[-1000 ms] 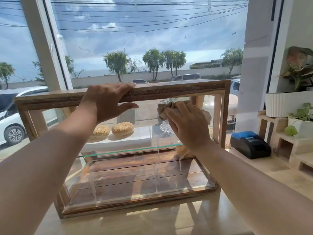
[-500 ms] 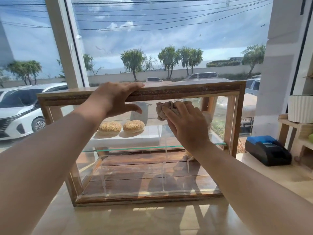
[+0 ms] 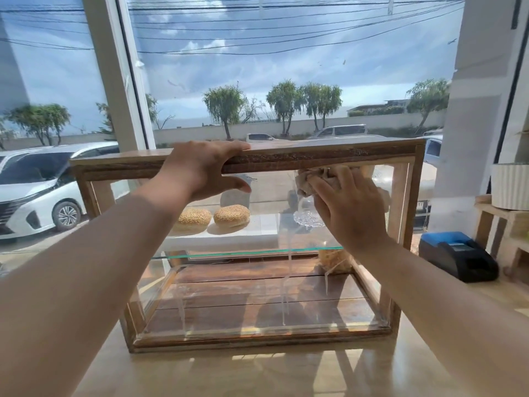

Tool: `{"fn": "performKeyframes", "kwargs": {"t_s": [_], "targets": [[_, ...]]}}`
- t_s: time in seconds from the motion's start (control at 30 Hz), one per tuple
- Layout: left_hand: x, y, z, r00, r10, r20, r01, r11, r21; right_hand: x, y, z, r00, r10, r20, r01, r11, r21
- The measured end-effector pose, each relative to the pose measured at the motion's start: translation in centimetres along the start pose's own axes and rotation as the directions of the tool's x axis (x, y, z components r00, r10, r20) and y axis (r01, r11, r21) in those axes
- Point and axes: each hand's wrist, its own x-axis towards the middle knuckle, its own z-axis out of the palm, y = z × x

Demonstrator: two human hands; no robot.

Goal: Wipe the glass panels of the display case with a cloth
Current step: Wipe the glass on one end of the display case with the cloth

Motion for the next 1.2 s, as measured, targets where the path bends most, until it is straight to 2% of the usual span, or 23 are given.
{"fn": "performKeyframes", "kwargs": {"t_s": [0.13, 0.2, 0.3, 0.4, 0.47, 0.53, 0.6, 0.67, 0.73, 0.8, 0.93, 0.97, 1.03, 1.13, 1.2], "targets": [[-0.2, -0.6, -0.5, 0.999, 0.001, -0.038, -0.001, 1.000, 0.001, 0.9, -2.3, 0.2, 1.000, 0.003, 0.004, -0.003, 1.000, 0.023], [-0.2, -0.7, -0.4, 0.999, 0.008, -0.043, -0.007, 1.000, 0.015, 0.8, -3.7, 0.4, 0.990, -0.136, 0.048, 0.133, 0.990, 0.052], [-0.2, -0.5, -0.2, 0.999, 0.004, -0.051, -0.002, 1.000, 0.022, 0.1, -4.3, 0.2, 0.924, -0.358, 0.135, 0.342, 0.931, 0.125], [0.1, -0.2, -0.3, 0.999, -0.016, -0.042, 0.016, 1.000, 0.003, -0.7, -1.8, -0.5, 0.878, -0.443, 0.179, 0.430, 0.896, 0.107], [0.3, 0.0, -0.3, 0.999, -0.017, -0.033, 0.017, 1.000, -0.003, -1.0, 0.3, -0.9, 0.916, -0.367, 0.162, 0.358, 0.930, 0.079], [0.2, 0.0, -0.2, 0.999, -0.021, -0.024, 0.021, 1.000, 0.000, -0.9, 0.9, -0.9, 0.965, -0.224, 0.134, 0.218, 0.974, 0.060], [0.2, -0.3, -0.1, 0.999, -0.035, -0.017, 0.036, 0.999, 0.002, -0.2, -0.4, -0.5, 0.991, -0.104, 0.083, 0.100, 0.994, 0.043], [0.3, -0.4, -0.1, 0.999, -0.038, -0.008, 0.038, 0.999, 0.000, 0.6, -2.6, 0.0, 0.998, -0.047, 0.038, 0.045, 0.998, 0.050], [0.4, -0.5, -0.1, 0.999, -0.033, 0.002, 0.033, 0.999, 0.000, 1.0, -4.2, 0.7, 0.995, -0.090, 0.036, 0.088, 0.994, 0.065], [0.4, -0.6, -0.1, 0.999, -0.041, 0.008, 0.041, 0.999, 0.001, 0.6, -4.9, 1.1, 0.980, -0.194, 0.045, 0.191, 0.980, 0.060], [0.4, -0.2, -0.1, 0.999, -0.042, 0.009, 0.042, 0.999, 0.001, -1.3, -2.0, 0.3, 0.905, -0.407, 0.126, 0.403, 0.913, 0.056], [0.3, -0.1, -0.1, 0.999, -0.037, 0.007, 0.037, 0.999, 0.002, -1.5, -0.8, 0.1, 0.901, -0.411, 0.139, 0.408, 0.912, 0.046], [0.3, 0.0, -0.1, 1.000, -0.023, 0.004, 0.023, 1.000, 0.008, -1.1, 0.5, -0.2, 0.937, -0.324, 0.130, 0.323, 0.946, 0.027], [0.4, -0.2, -0.4, 0.999, -0.013, 0.029, 0.012, 1.000, 0.016, 0.6, -1.4, -0.1, 0.986, -0.151, 0.067, 0.150, 0.988, 0.022], [0.4, -0.1, -0.6, 0.999, -0.023, 0.034, 0.023, 1.000, 0.017, 1.5, -3.3, 0.4, 0.988, -0.148, 0.045, 0.147, 0.989, 0.030]]}}
